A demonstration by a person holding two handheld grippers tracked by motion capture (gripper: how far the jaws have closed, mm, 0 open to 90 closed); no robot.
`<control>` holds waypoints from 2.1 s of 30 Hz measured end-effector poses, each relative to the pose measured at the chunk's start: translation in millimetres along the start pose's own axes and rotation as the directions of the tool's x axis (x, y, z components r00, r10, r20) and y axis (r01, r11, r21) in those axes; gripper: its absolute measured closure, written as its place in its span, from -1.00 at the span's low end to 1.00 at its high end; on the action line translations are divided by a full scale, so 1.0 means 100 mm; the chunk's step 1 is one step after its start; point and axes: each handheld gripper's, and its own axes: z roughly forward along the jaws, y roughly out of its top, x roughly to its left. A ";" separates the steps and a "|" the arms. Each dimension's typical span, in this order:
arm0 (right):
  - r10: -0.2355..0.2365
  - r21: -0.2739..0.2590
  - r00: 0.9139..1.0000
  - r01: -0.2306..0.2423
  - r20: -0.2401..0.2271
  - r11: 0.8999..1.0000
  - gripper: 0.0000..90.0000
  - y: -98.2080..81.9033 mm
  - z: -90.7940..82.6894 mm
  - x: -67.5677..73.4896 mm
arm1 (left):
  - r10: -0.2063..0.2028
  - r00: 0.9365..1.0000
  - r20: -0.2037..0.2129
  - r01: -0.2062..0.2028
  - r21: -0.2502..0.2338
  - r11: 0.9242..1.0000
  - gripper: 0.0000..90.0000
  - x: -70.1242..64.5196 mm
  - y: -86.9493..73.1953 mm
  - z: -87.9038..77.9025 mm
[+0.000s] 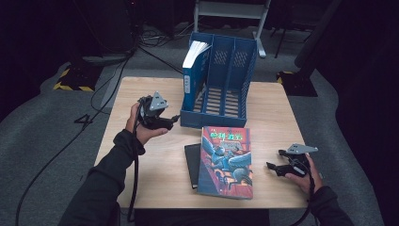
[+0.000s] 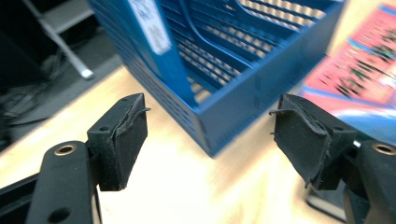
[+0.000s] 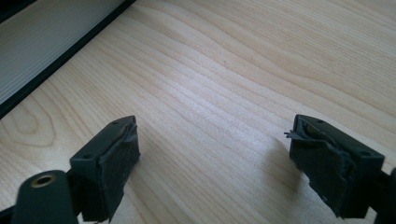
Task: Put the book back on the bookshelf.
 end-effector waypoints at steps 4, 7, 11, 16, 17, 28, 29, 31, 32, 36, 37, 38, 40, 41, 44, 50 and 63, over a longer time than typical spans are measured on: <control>0.002 0.001 1.000 -0.002 0.000 1.000 -0.64 0.00 0.00 0.00 | 0.015 0.999 0.029 -0.015 0.011 1.000 -0.44 -0.06 -0.14 -0.02; 0.002 0.001 1.000 -0.002 0.000 1.000 -0.64 0.00 0.00 0.00 | 0.019 0.999 0.048 -0.020 0.023 1.000 -0.45 -0.11 -0.25 -0.02; 0.001 -0.001 1.000 -0.001 0.004 1.000 -0.64 0.00 -0.01 0.01 | 0.028 0.996 0.089 -0.032 0.040 0.999 -0.47 -0.19 -0.41 -0.02; -0.010 0.015 1.000 0.010 0.014 1.000 -0.56 0.02 -0.02 0.03 | 0.045 0.989 0.140 -0.055 0.062 0.997 -0.48 -0.29 -0.59 -0.02; -0.006 0.014 1.000 0.006 0.009 1.000 -0.54 0.02 -0.03 0.03 | 0.045 0.988 0.150 -0.056 0.071 0.996 -0.48 -0.31 -0.63 -0.02; -0.061 -0.014 0.996 0.060 -0.070 0.998 -0.46 0.14 -0.16 0.23 | 0.063 0.966 0.249 -0.107 0.168 0.980 -0.46 -0.65 -0.98 0.07; -0.073 -0.011 0.994 0.073 -0.085 0.997 -0.46 0.16 -0.17 0.27 | 0.067 0.965 0.254 -0.114 0.173 0.978 -0.46 -0.69 -1.00 0.08; -0.093 -0.016 0.990 0.091 -0.108 0.996 -0.47 0.17 -0.19 0.33 | 0.064 0.960 0.271 -0.115 0.179 0.977 -0.45 -0.74 -1.04 0.09; -0.093 -0.016 0.990 0.091 -0.108 0.996 -0.47 0.17 -0.19 0.33 | 0.064 0.960 0.271 -0.115 0.179 0.977 -0.45 -0.74 -1.04 0.09; -0.113 -0.034 0.979 0.109 -0.168 0.993 -0.46 0.23 -0.29 0.47 | 0.038 0.953 0.300 -0.101 0.195 0.976 -0.45 -0.85 -1.11 0.11; -0.113 -0.034 0.979 0.109 -0.168 0.993 -0.46 0.23 -0.29 0.47 | 0.038 0.953 0.300 -0.101 0.195 0.976 -0.45 -0.85 -1.11 0.11; -0.115 -0.036 0.976 0.110 -0.185 0.993 -0.46 0.25 -0.30 0.50 | 0.043 0.951 0.306 -0.109 0.202 0.973 -0.45 -0.87 -1.11 0.11; -0.109 -0.041 0.971 0.103 -0.214 0.994 -0.45 0.28 -0.34 0.55 | 0.042 0.948 0.316 -0.113 0.208 0.972 -0.45 -0.90 -1.14 0.12; -0.106 -0.045 0.967 0.098 -0.232 0.994 -0.45 0.31 -0.37 0.58 | 0.050 0.947 0.317 -0.124 0.215 0.969 -0.45 -0.91 -1.14 0.12; -0.108 -0.055 0.965 0.097 -0.241 0.994 -0.43 0.38 -0.43 0.62 | 0.031 0.947 0.320 -0.103 0.212 0.972 -0.47 -0.89 -1.16 0.14; -0.131 -0.045 0.951 0.123 -0.281 0.991 -0.42 0.56 -0.48 0.78 | -0.002 0.944 0.329 -0.063 0.188 0.980 -0.56 -0.85 -1.22 0.15; -0.134 0.067 0.934 0.165 -0.331 0.984 -0.49 0.82 -0.25 0.92 | 0.005 0.941 0.339 -0.061 0.155 0.986 -0.61 -0.83 -1.27 0.16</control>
